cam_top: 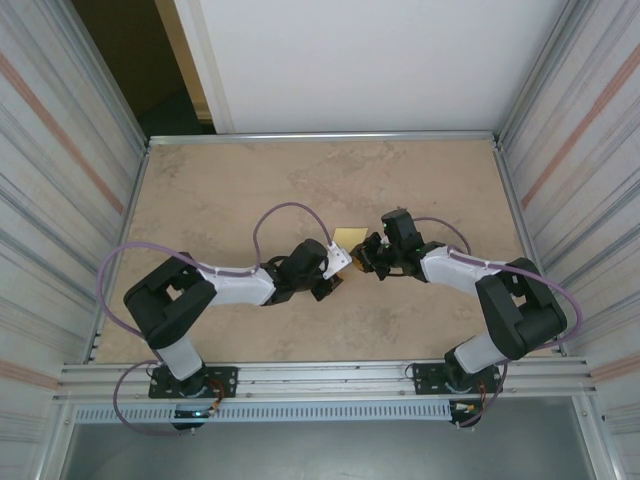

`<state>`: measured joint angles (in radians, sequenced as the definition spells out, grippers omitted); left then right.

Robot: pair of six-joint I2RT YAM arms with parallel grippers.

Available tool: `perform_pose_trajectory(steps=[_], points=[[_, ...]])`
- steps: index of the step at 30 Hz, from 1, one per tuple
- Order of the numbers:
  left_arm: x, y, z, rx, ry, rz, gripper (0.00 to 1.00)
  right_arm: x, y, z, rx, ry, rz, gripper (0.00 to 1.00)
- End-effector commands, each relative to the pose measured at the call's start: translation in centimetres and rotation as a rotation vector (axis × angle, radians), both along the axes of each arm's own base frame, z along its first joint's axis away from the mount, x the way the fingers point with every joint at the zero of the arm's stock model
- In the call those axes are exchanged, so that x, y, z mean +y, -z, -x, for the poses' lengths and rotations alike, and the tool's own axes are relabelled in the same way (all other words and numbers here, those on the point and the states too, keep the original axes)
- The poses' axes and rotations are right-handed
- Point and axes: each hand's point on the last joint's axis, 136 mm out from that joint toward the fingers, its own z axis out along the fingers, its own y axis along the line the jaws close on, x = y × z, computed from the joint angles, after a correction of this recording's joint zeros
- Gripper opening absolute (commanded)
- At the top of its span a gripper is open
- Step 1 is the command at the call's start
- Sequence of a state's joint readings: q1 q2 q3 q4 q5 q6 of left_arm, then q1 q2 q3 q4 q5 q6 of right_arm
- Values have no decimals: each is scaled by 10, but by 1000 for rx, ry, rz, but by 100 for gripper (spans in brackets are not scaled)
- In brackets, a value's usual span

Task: Fold a paper plane with a square sheet of paper (pick it up from the middle)
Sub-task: Fold the wing for the fifth time at the center of the table.

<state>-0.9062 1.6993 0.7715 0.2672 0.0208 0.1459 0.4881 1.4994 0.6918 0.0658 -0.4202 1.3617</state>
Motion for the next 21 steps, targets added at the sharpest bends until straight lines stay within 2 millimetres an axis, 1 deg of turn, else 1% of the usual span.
perform_pose_trajectory(steps=[1, 3, 5, 9, 12, 16, 18, 19, 21], points=[[3, 6, 0, -13, -2, -16, 26, 2, -9, -6, 4, 13, -20, 9], [3, 7, -1, -16, -4, -18, 28, 2, -8, -6, 7, 9, -24, 5], [4, 9, -2, -20, -9, -22, 31, 2, -7, -6, 8, 10, -22, 4], [6, 11, -3, -25, -19, -28, 32, 2, -10, -5, 4, 10, -26, 3], [5, 11, -5, -30, -22, -28, 29, 2, -12, -5, 2, 12, -31, 3], [4, 12, -6, -33, -22, -28, 22, 3, -11, -5, 8, 7, -40, 5], [5, 13, -6, -34, -26, -30, 18, 2, -11, -4, 12, 9, -40, 8], [5, 13, -6, -32, -25, -29, 16, 1, -11, -5, 10, 12, -39, 13], [5, 13, -6, -28, -28, -27, 13, -3, -12, -5, 12, 22, -30, 33]])
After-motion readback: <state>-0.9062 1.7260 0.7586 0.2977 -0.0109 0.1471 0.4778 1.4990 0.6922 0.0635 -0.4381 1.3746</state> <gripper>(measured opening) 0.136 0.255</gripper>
